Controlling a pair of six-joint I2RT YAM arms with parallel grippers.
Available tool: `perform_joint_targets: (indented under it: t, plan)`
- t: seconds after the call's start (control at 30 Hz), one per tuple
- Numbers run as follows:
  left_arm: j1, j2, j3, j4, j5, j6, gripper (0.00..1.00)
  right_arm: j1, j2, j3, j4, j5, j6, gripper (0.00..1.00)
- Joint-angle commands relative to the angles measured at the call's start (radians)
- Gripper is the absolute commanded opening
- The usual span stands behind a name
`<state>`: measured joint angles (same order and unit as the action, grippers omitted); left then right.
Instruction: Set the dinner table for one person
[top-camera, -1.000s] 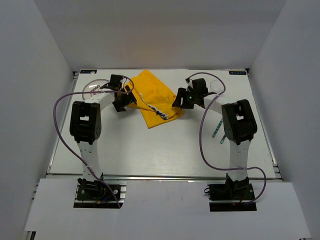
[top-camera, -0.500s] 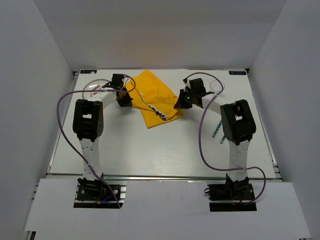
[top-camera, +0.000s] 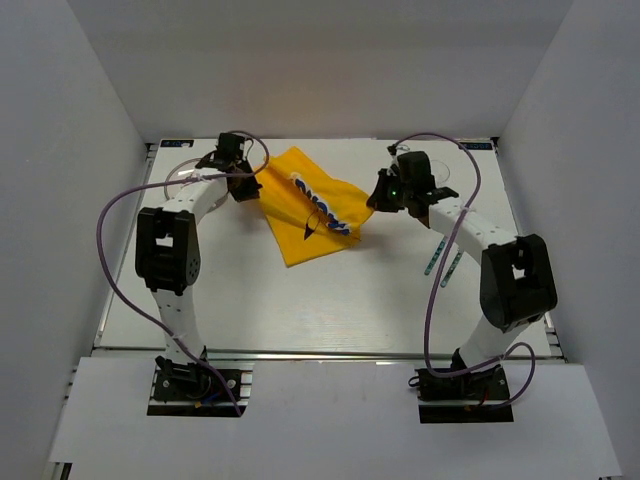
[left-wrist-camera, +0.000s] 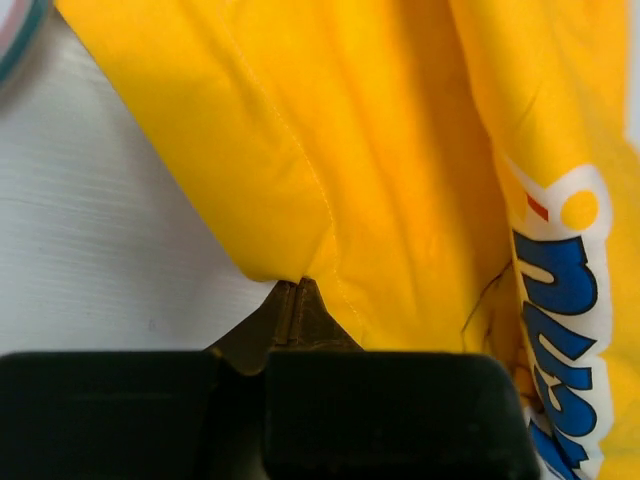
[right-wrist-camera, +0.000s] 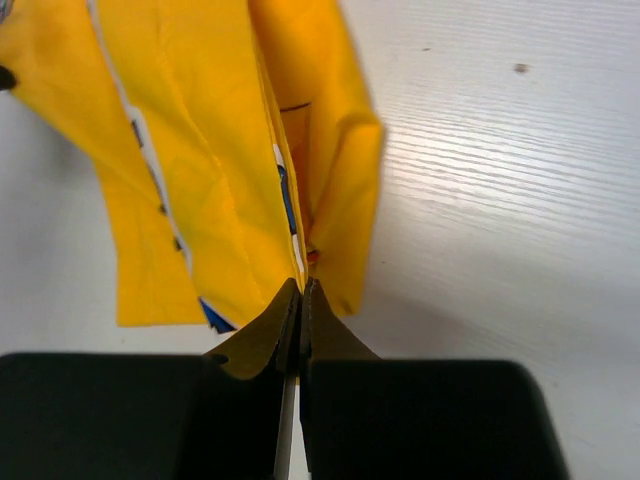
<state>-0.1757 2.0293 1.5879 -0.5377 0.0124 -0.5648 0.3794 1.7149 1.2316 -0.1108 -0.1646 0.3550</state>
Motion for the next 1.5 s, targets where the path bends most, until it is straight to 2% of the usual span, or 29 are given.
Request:
perform_joint_targets:
  t: [0.0,0.17,0.37,0.5,0.67,0.9,1.07,1.13,1.17,1.23,1.27,1.3,1.33,1.37,1.4,1.43,1.47]
  plan:
    - [0.001,-0.107,0.069,-0.038,-0.061,0.04,0.0,-0.011,-0.07,-0.037,-0.012,0.16,-0.025,0.0]
    - [0.021,-0.1,0.142,-0.112,-0.065,0.071,0.0,-0.028,-0.087,-0.021,-0.09,0.373,-0.031,0.0]
    - [0.021,-0.073,0.23,-0.218,-0.098,0.089,0.0,-0.04,-0.149,-0.087,-0.153,0.43,-0.013,0.0]
    - [0.021,-0.084,0.198,-0.223,-0.138,0.085,0.0,-0.039,-0.25,-0.222,-0.121,0.376,0.006,0.0]
    - [0.01,-0.081,0.184,-0.246,-0.183,0.075,0.0,-0.039,-0.33,-0.363,-0.125,0.379,0.007,0.0]
    - [0.01,-0.078,0.173,-0.272,-0.232,0.037,0.0,-0.042,-0.391,-0.389,-0.174,0.405,0.009,0.0]
    - [0.021,-0.072,0.223,-0.268,-0.223,0.046,0.0,-0.037,-0.466,-0.446,-0.184,0.318,0.018,0.0]
    - [0.021,-0.052,0.286,-0.283,-0.206,0.066,0.06,-0.034,-0.477,-0.497,-0.173,0.291,0.021,0.15]
    - [0.021,-0.022,0.328,-0.298,-0.2,0.077,0.07,-0.039,-0.482,-0.51,-0.171,0.289,0.021,0.16]
    - [0.009,0.003,0.453,-0.366,-0.215,0.085,0.31,-0.036,-0.5,-0.532,-0.182,0.295,0.021,0.25]
    - [0.008,0.0,0.475,-0.378,-0.229,0.082,0.43,-0.037,-0.524,-0.535,-0.188,0.301,0.021,0.39]
    - [0.008,-0.012,0.471,-0.389,-0.244,0.071,0.53,-0.037,-0.541,-0.535,-0.196,0.31,0.022,0.67]
    - [0.008,-0.033,0.451,-0.386,-0.267,0.062,0.78,-0.037,-0.557,-0.526,-0.216,0.324,0.022,0.77]
    - [0.008,-0.085,0.42,-0.375,-0.269,0.057,0.81,-0.039,-0.589,-0.517,-0.228,0.333,0.024,0.89]
    - [0.008,-0.112,0.355,-0.348,-0.269,0.052,0.83,-0.036,-0.603,-0.508,-0.237,0.344,0.025,0.89]
    - [0.008,-0.135,0.321,-0.338,-0.262,0.049,0.91,-0.033,-0.613,-0.485,-0.247,0.353,0.024,0.89]
    - [0.008,-0.179,0.288,-0.325,-0.235,0.046,0.91,-0.034,-0.623,-0.477,-0.236,0.347,0.022,0.89]
